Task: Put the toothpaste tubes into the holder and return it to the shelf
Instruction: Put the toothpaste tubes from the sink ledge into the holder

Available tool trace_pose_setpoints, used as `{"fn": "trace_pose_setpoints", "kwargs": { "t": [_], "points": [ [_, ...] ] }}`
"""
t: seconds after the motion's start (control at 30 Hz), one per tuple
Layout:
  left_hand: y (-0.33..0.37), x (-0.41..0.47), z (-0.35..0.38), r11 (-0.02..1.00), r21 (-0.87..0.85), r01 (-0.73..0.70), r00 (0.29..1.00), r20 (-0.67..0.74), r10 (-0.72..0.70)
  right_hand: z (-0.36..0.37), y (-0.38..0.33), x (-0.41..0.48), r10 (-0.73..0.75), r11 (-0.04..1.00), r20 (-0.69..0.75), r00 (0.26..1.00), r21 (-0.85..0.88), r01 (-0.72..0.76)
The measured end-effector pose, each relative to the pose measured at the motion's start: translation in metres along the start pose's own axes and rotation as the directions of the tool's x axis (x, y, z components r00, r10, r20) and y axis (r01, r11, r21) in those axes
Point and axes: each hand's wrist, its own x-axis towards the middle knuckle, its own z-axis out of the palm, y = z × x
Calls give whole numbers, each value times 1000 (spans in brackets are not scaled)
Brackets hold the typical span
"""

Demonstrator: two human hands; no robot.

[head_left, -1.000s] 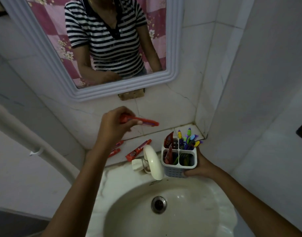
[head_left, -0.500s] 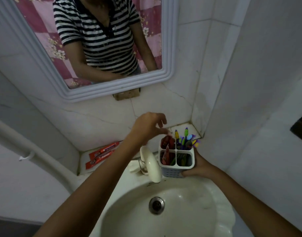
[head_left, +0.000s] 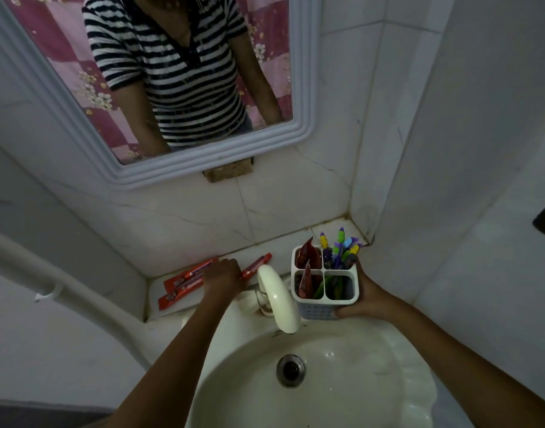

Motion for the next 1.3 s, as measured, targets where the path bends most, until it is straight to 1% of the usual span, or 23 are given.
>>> {"fn": "trace_pose_setpoints", "kwargs": {
  "t": [0.13, 0.2, 0.27, 0.33, 0.4, 0.47, 0.5, 0.53, 0.6, 0.67, 0.77, 0.83, 0.9, 0.93, 0.97, 1.03, 1.07, 1.1, 1.13, 1.17, 1.2, 1.23, 1.3],
  "points": [
    [4, 4, -37, 973, -210, 93, 996, 36, -87, 0, -2, -2, 1, 1000, 3, 1000, -3, -1],
    [6, -2, -69, 922, -377, 87, 990, -68, -122, 0, -4, -2, 5, 1000, 2, 1000, -1, -5],
    [8, -12, -101, 852, -523, -35, 959, -258, -119, 1, -4, -2, 7, 1000, -5, 1000, 1, -7],
    [16, -29, -135, 786, -585, -201, 905, -418, -80, 1, -5, -2, 3, 1000, -9, 1000, 4, -3],
    [31, -47, -166, 693, -636, -340, 874, -486, -17, 1, -6, -2, 2, 1000, -7, 1000, 10, -2],
    [50, -65, -190, 599, -682, -421, 867, -497, 43, 2, -6, -3, 2, 1000, -4, 1000, 13, -2],
    [60, -72, -197, 576, -686, -444, 867, -492, 83, 2, -6, -4, 2, 1000, -2, 1000, 15, -2],
    [71, -78, -200, 579, -674, -459, 868, -480, 129, 2, -6, -4, 3, 1000, -4, 1000, 12, -3],
    [90, -83, -196, 630, -623, -464, 877, -425, 225, 2, -5, -3, 5, 1000, -2, 1000, -2, -5],
    [105, -82, -181, 730, -518, -446, 889, -348, 296, 2, -4, -3, 11, 1000, 5, 1000, -15, -11],
    [119, -76, -149, 871, -301, -388, 917, -219, 333, 2, -4, -3, 9, 1000, 3, 1000, -22, -8],
    [123, -73, -130, 907, -209, -364, 929, -150, 338, 2, -4, -3, 3, 1000, 0, 1000, -27, -3],
    [123, -73, -119, 913, -123, -390, 917, -146, 372, 2, -6, -3, -10, 1000, -7, 1000, -26, 10],
    [120, -71, -116, 906, -117, -406, 910, -145, 389, 2, -6, -3, -12, 1000, -6, 1000, -21, 12],
    [116, -69, -115, 896, -164, -413, 908, -150, 392, 2, -6, -4, -13, 1000, -6, 1000, -11, 13],
    [100, -64, -120, 835, -404, -373, 928, -185, 324, 1, -7, -5, -20, 1000, -4, 1000, 1, 20],
    [87, -61, -122, 799, -506, -325, 945, -208, 253, 1, -7, -5, -21, 1000, 1, 1000, 8, 21],
    [69, -55, -119, 781, -560, -276, 957, -236, 169, 2, -6, -4, -22, 1000, 2, 1000, 13, 22],
    [46, -50, -114, 791, -576, -205, 967, -242, 75, 4, -5, -2, -24, 999, 1, 1000, 23, 24],
    [23, -45, -105, 809, -574, -124, 972, -235, -18, 4, -5, -2, -34, 999, -3, 999, 24, 34],
    [-11, -41, -91, 831, -556, -3, 971, -199, -129, 9, -6, 3, -51, 999, 3, 999, 16, 51],
    [-40, -37, -75, 855, -510, 97, 963, -167, -209, 11, -5, 6, -60, 998, 11, 998, 16, 60],
    [-79, -35, -40, 936, -293, 196, 964, -119, -239, 12, -4, 5, -46, 998, 12, 999, 34, 45]
  ]
}}
